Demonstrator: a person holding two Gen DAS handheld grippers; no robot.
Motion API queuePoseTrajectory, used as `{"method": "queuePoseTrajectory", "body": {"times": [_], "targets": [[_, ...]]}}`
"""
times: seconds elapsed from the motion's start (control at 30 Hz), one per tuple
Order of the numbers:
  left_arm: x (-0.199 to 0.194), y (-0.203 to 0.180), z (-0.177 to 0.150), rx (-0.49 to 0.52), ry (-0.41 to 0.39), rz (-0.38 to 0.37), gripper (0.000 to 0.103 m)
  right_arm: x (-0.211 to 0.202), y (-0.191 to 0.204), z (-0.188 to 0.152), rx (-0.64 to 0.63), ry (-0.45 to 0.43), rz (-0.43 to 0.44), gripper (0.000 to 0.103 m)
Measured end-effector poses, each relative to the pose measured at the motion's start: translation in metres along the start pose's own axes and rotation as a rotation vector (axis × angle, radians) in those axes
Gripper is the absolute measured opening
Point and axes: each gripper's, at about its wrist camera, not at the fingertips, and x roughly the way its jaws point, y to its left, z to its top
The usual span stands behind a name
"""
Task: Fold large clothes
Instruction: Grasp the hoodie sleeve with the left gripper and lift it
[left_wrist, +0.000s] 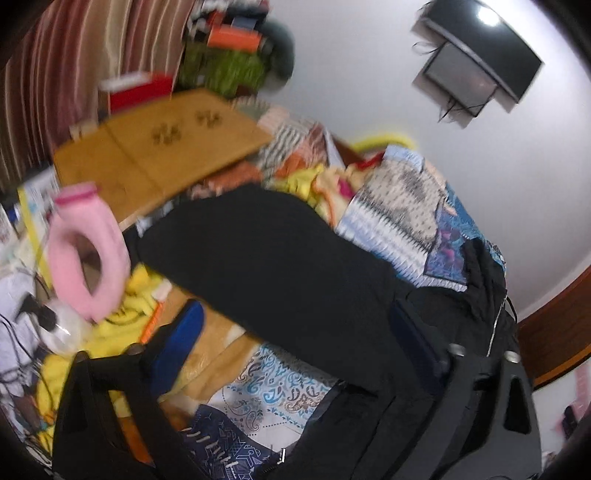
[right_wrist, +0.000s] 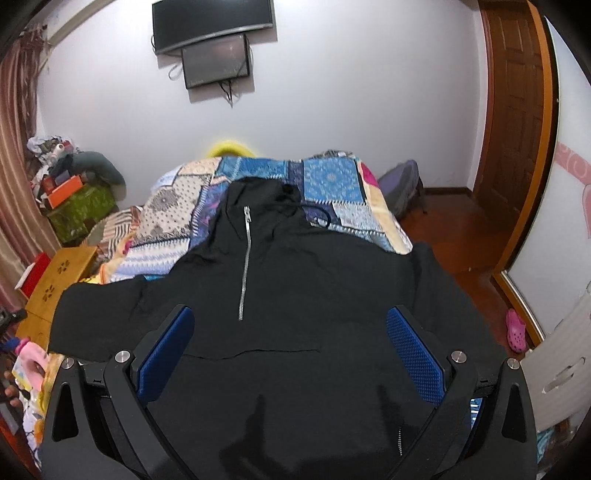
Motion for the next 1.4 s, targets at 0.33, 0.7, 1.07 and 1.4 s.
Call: {"method": "queuePoseTrajectory", "body": {"times": [0.33,0.7,1.07,1.4], "targets": [[0.068,0.045,-0.003,-0.224,0.196,-0.091,0.058,0.025,-0.001,0.007,0.03,0.078,0.016,0.103],[0.098,0.081,-0.006,-0.321,0.191,0.017,0.052,0.036,0.005,0.008,0.016,0.114,0.022,0.103],[0.078,0.038,0.019,-0.139,0.096,0.151,0.005,0.029,0.003,0.008,0.029,0.116,0.037,0.103],[0.005,-0.07,0.042,0.07,-0.065,-0.001,0.003,0.006,-0.006,0.008,-0.006,0.044,0.017,0.103]]}}
